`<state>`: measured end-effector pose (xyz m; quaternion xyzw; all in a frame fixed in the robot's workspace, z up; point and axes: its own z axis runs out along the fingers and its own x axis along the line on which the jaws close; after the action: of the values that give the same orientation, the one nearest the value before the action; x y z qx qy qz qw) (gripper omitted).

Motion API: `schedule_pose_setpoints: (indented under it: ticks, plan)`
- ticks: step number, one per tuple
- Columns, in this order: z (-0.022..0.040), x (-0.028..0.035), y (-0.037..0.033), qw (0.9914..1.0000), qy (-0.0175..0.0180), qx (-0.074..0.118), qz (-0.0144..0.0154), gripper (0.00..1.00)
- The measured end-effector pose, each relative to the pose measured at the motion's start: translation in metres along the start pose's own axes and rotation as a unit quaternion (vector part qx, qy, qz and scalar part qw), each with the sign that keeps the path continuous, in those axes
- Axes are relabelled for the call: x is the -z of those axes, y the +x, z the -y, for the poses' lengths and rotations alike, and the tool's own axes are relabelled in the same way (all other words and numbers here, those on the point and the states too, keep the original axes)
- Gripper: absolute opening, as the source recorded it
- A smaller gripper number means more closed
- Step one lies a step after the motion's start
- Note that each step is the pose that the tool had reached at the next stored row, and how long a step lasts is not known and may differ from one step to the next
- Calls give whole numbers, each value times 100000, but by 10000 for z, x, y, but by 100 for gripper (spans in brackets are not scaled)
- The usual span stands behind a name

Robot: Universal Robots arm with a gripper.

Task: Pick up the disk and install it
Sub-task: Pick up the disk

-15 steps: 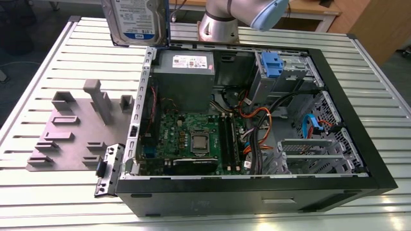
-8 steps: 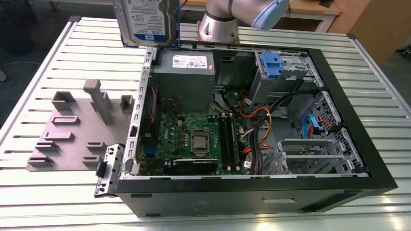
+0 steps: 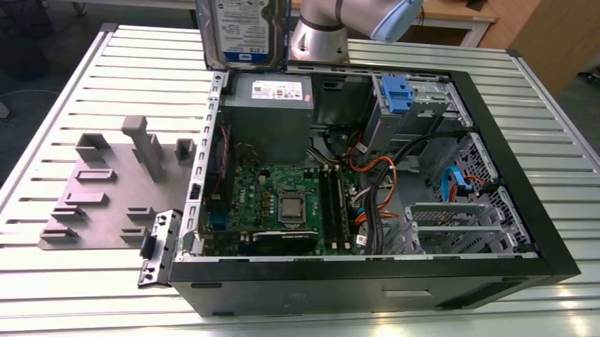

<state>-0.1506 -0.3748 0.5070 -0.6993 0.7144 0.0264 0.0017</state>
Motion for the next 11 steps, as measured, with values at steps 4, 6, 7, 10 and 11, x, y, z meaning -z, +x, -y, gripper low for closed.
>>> schedule_pose_setpoints:
  ticks: [4,6,7,10,11]
  plan:
    - [157,-4,-3,100000,-1,-4,0,35]
    - [237,-6,-5,100000,-1,-1,-2,35]
    - [278,-7,-6,100000,-4,-2,-2,35]
    - [402,-11,-8,100000,-4,-3,-1,35]
    - [444,-12,-9,100000,-5,-5,-2,35]
